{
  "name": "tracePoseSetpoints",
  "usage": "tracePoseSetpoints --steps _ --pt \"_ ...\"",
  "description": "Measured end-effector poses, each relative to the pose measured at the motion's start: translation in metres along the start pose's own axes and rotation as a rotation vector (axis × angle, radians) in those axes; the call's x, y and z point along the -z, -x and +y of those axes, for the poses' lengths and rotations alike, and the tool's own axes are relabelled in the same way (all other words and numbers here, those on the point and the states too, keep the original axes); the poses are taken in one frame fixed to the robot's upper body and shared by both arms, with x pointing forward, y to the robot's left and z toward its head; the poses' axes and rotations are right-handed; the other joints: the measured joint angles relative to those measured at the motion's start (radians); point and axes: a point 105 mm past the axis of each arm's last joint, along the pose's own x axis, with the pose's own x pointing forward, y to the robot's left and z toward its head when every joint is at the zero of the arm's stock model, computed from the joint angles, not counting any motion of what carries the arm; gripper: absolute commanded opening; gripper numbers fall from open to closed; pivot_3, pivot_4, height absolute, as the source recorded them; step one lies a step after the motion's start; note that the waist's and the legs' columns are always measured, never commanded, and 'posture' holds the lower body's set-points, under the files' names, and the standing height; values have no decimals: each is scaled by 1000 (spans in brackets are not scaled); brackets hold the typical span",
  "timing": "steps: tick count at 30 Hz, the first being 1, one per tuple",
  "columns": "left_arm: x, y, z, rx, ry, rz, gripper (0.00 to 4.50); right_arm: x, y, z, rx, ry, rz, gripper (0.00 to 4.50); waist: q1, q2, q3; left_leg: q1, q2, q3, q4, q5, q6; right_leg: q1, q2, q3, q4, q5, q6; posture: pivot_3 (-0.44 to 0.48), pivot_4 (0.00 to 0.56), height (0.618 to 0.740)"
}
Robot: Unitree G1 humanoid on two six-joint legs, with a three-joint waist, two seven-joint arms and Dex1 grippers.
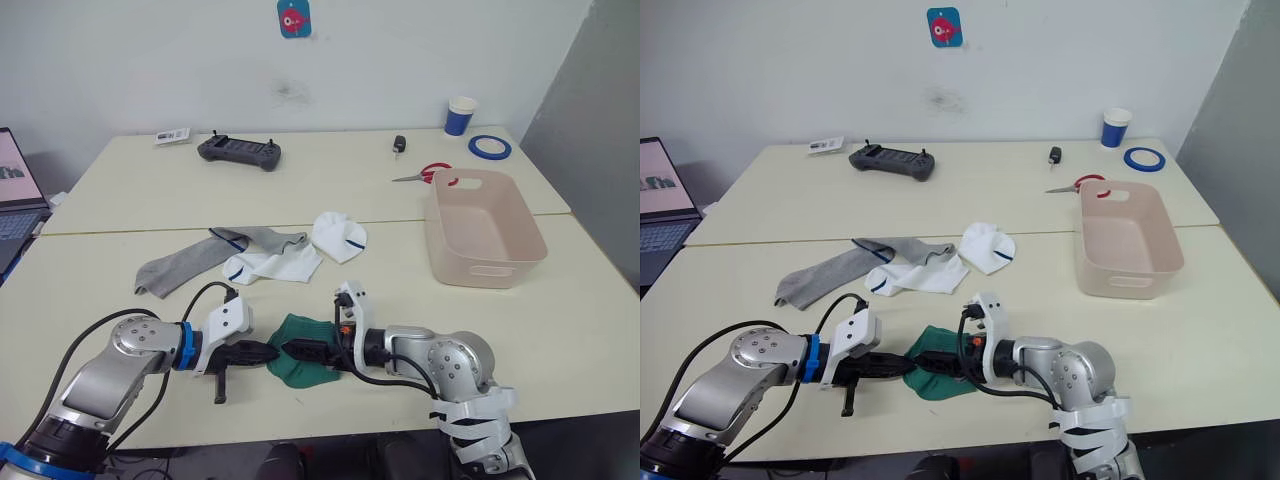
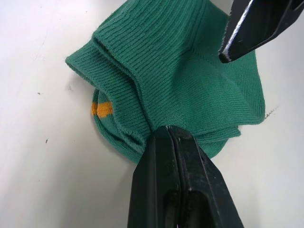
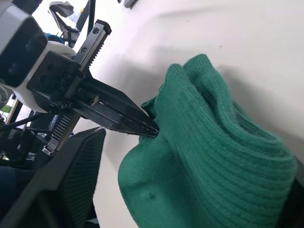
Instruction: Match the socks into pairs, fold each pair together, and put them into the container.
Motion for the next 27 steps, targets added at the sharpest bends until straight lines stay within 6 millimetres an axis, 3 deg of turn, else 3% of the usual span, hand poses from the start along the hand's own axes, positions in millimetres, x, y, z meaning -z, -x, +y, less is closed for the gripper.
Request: tracePoseSetpoints --steps 10,15,18,21,25,27 --pt "-3 2 0 5 73 -30 0 2 -4 -2 22 49 5 26 1 0 1 -1 0 0 -2 0 0 -2 0 0 0 0 0 0 150 740" --pt "-11 4 5 -9 124 -102 0 1 0 -5 32 69 -3 26 8 -1 2 -3 0 0 -2 0 0 -2 0 0 -1 0 0 0 150 740" --pt "-22 7 7 12 161 -149 581 -1 6 -9 50 90 -14 0 9 -2 3 -5 -1 -1 -2 0 0 -3 0 -1 -2 0 0 0 150 740" --pt "-59 17 9 37 137 -245 1483 1 20 -13 70 109 -32 0 20 -4 5 -12 -2 -5 1 0 0 -6 -1 -5 -3 0 0 0 150 740" --pt "-126 24 6 83 20 -416 2777 9 45 -16 88 144 -43 0 29 -4 5 -17 -5 -3 5 0 -1 -10 -3 -4 -3 0 1 0 150 740" --pt "-146 23 1 117 -5 -462 3372 10 58 -16 103 165 -59 0 25 -4 5 -17 -6 -2 5 0 -1 -10 -4 -3 -3 0 1 0 150 740"
